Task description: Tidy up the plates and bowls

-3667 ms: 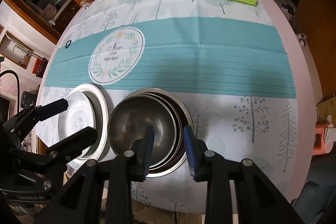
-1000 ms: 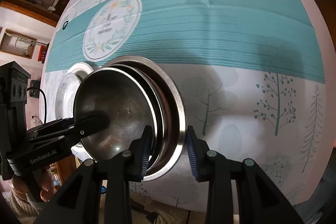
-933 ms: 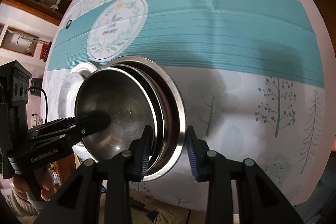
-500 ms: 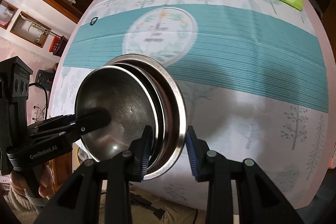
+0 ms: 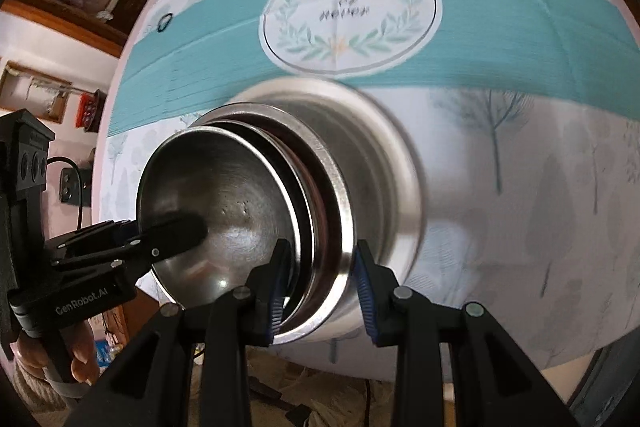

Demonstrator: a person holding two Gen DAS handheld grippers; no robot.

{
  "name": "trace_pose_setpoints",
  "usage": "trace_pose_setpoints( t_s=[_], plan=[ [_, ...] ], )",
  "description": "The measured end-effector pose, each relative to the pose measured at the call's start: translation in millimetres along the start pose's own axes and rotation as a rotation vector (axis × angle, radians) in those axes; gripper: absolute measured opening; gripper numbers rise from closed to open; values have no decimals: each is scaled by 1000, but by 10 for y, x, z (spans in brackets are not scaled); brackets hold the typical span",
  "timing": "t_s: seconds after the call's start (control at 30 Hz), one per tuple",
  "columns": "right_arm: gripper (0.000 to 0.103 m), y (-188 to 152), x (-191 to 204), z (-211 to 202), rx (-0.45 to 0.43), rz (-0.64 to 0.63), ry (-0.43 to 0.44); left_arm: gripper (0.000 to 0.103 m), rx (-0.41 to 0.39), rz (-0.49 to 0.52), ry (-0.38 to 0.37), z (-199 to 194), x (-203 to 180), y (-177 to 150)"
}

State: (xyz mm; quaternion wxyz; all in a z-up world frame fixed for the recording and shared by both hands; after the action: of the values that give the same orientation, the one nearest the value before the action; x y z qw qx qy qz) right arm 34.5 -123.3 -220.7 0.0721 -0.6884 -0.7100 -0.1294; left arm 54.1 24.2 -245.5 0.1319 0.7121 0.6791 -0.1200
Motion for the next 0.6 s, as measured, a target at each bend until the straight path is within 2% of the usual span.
trace_pose_setpoints(
  t_s=[0.13,0.33,0.43,0.47,0.5,0.57,0.6],
  plan=[
    [32,47,7,11,-12,15,-38,37,-3,28,-13,-2,-15,-4],
    [32,73,-31,16,-14,38,-43,37,-2,45,-20,14,-70,20],
    [32,69,-28,15,-6,27,-47,40,-1,36,-25,7,-72,12],
    [32,71,-26,13,-5,24,-45,45,0,31,-27,5,-80,6],
    [32,73,-26,11,-5,21,-44,56,2,26,-24,13,-83,11],
    [33,70,-16,-2,-8,6,-45,69,-14,3,-13,0,-83,12],
    [33,70,-9,-11,-12,-3,-47,74,-25,-5,-12,-25,-87,9]
  ],
)
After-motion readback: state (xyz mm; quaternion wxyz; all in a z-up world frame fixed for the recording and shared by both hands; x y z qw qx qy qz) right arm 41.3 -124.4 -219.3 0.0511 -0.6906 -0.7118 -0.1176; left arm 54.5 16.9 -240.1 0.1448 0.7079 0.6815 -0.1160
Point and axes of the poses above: each gripper's, at about its wrist camera, not at the fingertips, and z roughly the way its jaws point, x to its left, y to its top, the point moved 6 cm from there along z, roughly the way its jaws point, and after that the axes turned 3 degrees about -z, right-handed, at the moved point
